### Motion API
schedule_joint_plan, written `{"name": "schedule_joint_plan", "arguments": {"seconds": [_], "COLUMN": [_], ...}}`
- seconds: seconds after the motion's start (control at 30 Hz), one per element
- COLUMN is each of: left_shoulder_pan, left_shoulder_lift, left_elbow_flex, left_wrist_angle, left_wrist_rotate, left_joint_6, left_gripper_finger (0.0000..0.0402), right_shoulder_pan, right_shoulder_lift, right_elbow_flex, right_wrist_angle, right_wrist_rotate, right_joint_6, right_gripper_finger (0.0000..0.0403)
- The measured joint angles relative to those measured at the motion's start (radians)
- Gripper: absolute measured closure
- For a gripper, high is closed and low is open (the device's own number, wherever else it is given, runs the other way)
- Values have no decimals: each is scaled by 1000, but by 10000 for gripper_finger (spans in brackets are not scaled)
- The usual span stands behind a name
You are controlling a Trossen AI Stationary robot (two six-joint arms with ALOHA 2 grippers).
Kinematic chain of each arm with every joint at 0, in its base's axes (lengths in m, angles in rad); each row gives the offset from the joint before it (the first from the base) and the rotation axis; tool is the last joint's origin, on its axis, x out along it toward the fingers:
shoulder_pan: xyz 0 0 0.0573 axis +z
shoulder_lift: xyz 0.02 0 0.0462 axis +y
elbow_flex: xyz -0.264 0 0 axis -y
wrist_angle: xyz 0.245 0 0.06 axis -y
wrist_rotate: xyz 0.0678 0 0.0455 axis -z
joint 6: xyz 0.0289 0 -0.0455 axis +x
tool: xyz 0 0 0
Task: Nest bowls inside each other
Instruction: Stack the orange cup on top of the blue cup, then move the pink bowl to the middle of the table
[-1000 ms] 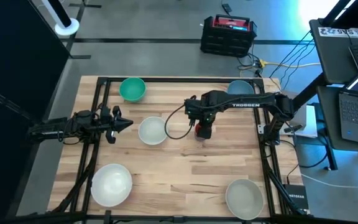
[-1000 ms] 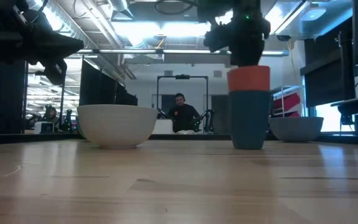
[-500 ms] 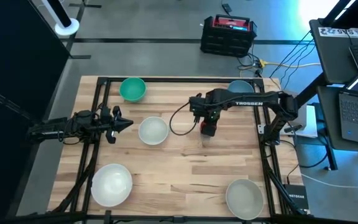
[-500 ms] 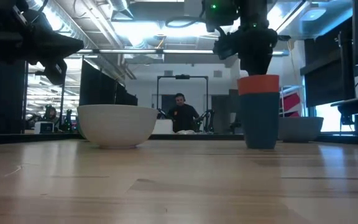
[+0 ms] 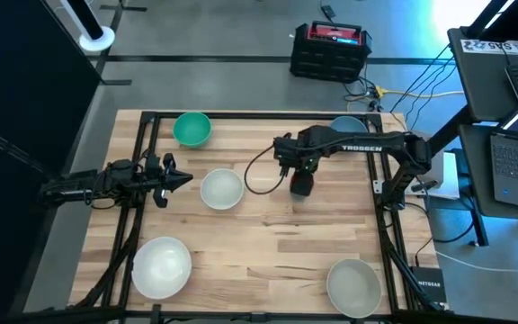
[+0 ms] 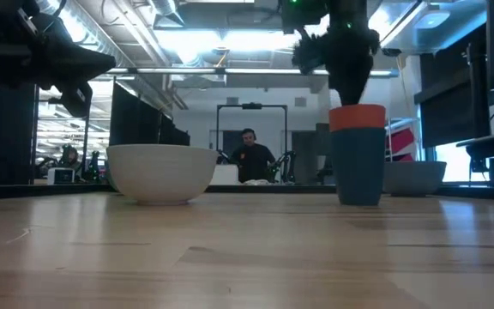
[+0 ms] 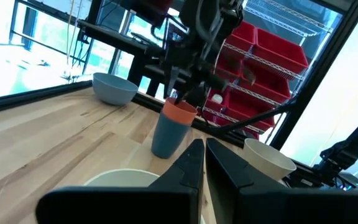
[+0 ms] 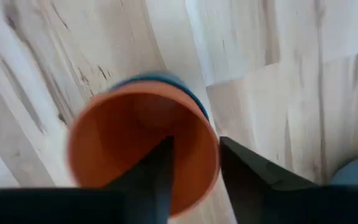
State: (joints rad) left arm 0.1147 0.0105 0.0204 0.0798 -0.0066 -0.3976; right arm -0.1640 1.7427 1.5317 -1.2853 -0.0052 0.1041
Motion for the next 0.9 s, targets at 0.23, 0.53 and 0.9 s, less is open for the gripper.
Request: {"name": "schedule_joint_plan", "arguments": {"seconds": [0.23,0.53,0.9], "left_shoulder_pan": [2,13,-143], "left_shoulder_lift": [0,5,494], "left_elbow_flex": [0,42,700], "left_wrist_angle": [49,45,-804], "left_wrist_rotate": [0,1,247], "left_joint_6": [-39,-96,126], "left_gripper_finger": [402,400,309], "right_shoulder_pan": [1,2,80], "right_shoulder_lift": [-1,-2,-192], "right_elbow_flex": [162,324,181], "right_wrist_angle": [-16,-52,-51], "right_wrist_rotate": [-7,-31,6], "right_joint_6": [-3,-5,-9], "right_gripper_finger": [234,204,209]}}
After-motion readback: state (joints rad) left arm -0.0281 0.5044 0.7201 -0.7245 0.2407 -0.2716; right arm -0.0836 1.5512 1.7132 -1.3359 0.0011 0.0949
